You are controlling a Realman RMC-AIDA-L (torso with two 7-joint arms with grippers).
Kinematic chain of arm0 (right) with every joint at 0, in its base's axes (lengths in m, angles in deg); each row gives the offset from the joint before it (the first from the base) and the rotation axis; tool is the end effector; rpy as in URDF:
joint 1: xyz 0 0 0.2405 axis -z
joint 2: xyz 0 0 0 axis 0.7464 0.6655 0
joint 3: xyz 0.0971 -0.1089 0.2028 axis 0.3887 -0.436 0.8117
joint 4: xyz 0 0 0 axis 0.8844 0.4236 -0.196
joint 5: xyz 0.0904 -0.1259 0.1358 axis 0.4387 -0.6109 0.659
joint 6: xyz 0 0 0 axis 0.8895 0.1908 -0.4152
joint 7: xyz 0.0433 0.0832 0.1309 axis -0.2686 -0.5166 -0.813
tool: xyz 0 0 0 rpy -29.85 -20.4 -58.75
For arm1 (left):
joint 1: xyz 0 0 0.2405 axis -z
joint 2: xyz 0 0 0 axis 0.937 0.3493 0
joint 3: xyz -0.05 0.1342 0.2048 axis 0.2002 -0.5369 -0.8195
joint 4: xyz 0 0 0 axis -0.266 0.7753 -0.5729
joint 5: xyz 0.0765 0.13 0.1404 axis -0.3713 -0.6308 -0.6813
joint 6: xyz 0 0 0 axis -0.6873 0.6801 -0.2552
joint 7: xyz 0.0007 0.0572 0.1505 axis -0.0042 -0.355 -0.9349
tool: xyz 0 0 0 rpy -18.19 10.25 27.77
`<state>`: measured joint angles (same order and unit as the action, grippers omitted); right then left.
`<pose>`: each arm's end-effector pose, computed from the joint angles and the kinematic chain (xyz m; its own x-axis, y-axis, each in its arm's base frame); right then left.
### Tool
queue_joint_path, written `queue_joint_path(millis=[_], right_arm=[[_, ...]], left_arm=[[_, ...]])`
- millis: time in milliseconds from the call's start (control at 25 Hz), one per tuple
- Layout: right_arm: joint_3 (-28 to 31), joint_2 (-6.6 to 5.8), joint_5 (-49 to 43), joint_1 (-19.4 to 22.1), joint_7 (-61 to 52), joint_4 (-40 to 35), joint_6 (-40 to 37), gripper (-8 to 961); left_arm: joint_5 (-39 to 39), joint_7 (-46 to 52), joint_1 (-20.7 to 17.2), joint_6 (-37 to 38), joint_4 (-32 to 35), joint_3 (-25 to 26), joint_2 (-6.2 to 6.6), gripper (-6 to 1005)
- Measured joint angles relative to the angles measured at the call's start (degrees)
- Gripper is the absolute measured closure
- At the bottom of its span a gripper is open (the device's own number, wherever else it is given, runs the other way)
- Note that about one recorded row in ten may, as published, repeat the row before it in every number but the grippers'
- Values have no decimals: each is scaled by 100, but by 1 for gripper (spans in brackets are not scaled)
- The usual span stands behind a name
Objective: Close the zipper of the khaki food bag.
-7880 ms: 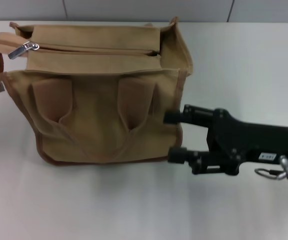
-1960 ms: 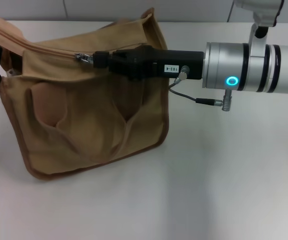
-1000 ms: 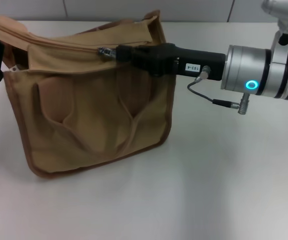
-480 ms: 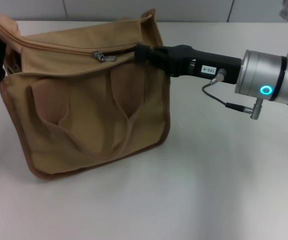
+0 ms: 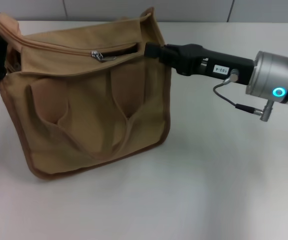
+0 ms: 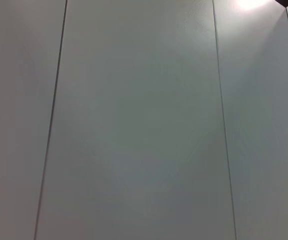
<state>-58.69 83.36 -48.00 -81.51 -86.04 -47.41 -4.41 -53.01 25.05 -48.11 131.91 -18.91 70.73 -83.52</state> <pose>0.1497 0.3549 -0.0528 0.4767 -0.5113 -0.7150 -0.5818 -0.7933 0.1794 -0.2811 0.2916 0.0533 0.5113 -0.2974 0.8063 0.5749 -0.5790 -0.5781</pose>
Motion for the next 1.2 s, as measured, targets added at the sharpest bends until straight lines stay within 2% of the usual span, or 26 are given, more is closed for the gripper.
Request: queue_joint_path(millis=[240,440,520,600,960,1200], right_arm=[[162,-173,-528,-281,-568,-439,-348,866],[249,-279,-1584,-956,-1466,-561,-283,822],[260,-284,-1881,-1174,-1674,-562,-172,805],[283,-284,-2084,-1326,-1795,-573,-44,679],[326,-272,-2597,-1635,-2157,-778,240,684],[283,-133,-3056,-1784,-2429,-854,200,687]], left_arm=[[0,11,-31,233,-6,-20,0,943],[-1,70,-64,585,-16,-16,0,942],[-1,121,-68,721,-19,-18,0,941],[-2,158,-58,814,-19,-20,1,941],[-2,211,28,844,-9,-22,9,939],[-3,394,62,842,41,-10,21,938]])
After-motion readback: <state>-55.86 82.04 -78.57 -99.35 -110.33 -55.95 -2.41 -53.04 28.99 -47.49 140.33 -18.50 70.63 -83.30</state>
